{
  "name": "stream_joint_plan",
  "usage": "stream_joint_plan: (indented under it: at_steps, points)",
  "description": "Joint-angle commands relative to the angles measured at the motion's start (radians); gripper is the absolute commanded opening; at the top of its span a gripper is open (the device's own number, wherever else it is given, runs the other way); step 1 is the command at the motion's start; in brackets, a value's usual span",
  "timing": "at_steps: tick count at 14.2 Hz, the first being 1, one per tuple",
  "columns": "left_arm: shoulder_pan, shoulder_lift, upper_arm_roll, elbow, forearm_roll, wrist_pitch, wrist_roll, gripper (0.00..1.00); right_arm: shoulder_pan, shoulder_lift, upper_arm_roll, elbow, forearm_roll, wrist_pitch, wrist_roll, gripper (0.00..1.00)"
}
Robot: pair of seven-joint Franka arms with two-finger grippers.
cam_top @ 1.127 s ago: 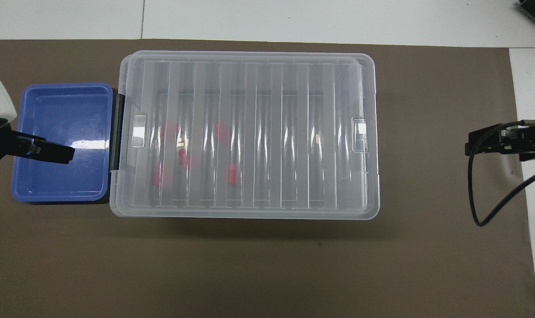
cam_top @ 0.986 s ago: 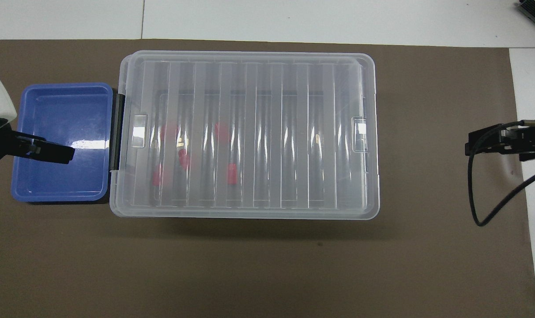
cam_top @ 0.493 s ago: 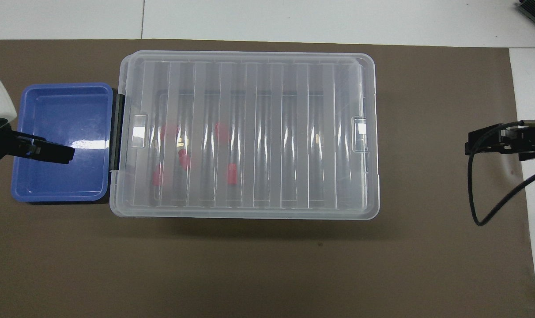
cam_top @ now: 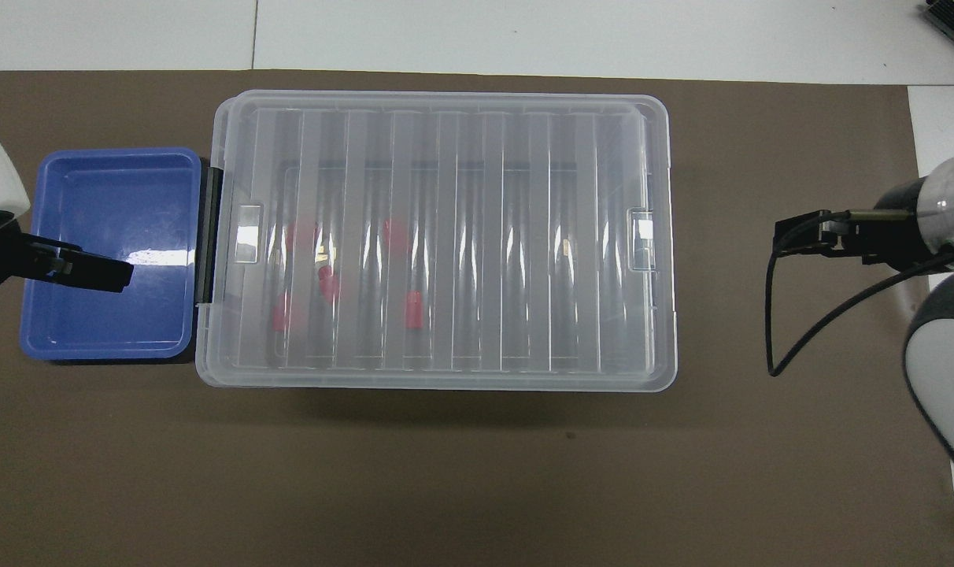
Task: Place red block in blue tray from box
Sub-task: 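Reach the right gripper to the clear lid's handle and grip it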
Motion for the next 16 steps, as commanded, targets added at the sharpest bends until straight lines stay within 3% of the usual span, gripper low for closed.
stream_joint_plan:
  at_steps: [1, 10, 16]
  points:
    - [0.013, -0.026, -0.007, -0.026, -0.015, 0.002, -0.007, 1.00, 0.032, 0.025, 0.003, -0.050, 0.001, 0.085, 0.037, 1.00]
    - [0.021, -0.026, -0.004, -0.021, -0.013, 0.030, -0.003, 1.00, 0.076, 0.193, 0.003, -0.052, -0.013, 0.259, 0.045, 0.99]
    - [0.038, -0.014, -0.003, -0.024, -0.013, 0.055, 0.000, 1.00, 0.089, 0.178, 0.003, -0.110, -0.059, 0.262, 0.042, 0.99]
